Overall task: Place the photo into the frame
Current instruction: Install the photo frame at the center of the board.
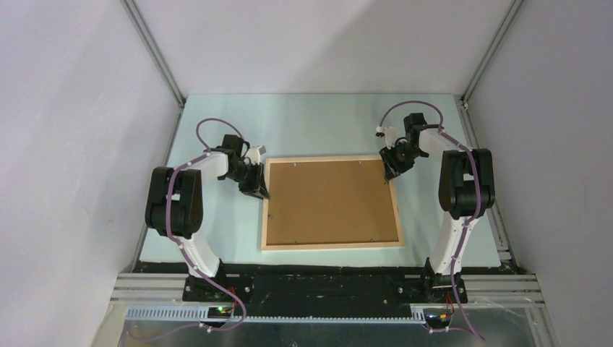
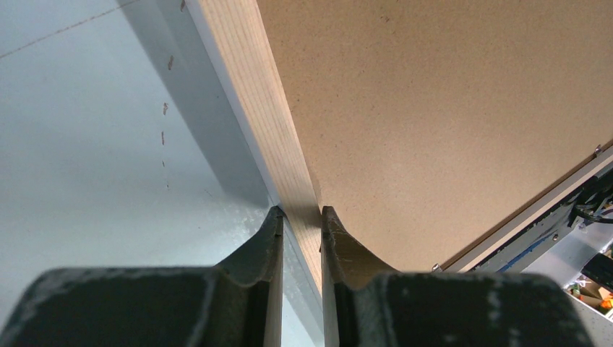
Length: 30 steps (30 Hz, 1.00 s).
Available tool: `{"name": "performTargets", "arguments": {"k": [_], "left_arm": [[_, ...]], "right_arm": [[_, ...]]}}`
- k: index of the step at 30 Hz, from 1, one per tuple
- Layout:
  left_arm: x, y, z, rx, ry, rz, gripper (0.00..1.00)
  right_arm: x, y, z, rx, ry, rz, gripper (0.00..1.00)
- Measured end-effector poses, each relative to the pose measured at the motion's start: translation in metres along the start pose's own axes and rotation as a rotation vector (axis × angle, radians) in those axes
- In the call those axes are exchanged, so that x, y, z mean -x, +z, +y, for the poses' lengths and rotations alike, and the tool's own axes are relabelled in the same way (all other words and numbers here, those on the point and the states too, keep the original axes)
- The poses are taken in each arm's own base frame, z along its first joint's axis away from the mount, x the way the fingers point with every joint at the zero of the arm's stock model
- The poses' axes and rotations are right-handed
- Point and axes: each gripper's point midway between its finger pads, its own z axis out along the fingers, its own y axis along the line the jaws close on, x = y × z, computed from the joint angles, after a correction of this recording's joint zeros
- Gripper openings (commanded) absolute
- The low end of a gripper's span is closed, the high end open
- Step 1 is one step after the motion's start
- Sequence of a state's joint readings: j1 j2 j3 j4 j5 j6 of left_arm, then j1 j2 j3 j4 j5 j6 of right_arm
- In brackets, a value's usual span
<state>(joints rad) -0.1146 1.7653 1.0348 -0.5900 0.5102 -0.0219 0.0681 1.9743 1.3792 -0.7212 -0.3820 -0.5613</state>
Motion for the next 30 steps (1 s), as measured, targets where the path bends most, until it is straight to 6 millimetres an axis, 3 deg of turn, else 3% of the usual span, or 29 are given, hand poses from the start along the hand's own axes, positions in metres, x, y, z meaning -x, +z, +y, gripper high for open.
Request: {"name": "performTargets", "arguments": {"k": [14,30], "left_arm": [[0.000,0.000,0.000,0.000,0.000,0.000,0.00],[0.000,0.000,0.000,-0.001,-0.001,0.000,0.00]], "right_arm": [[0.001,0.000,-0.002,0.006,-0.039,0.009,0.47],[0.006,-0.009,-0.015,-0.067,0.068,0.011,0.65]]}}
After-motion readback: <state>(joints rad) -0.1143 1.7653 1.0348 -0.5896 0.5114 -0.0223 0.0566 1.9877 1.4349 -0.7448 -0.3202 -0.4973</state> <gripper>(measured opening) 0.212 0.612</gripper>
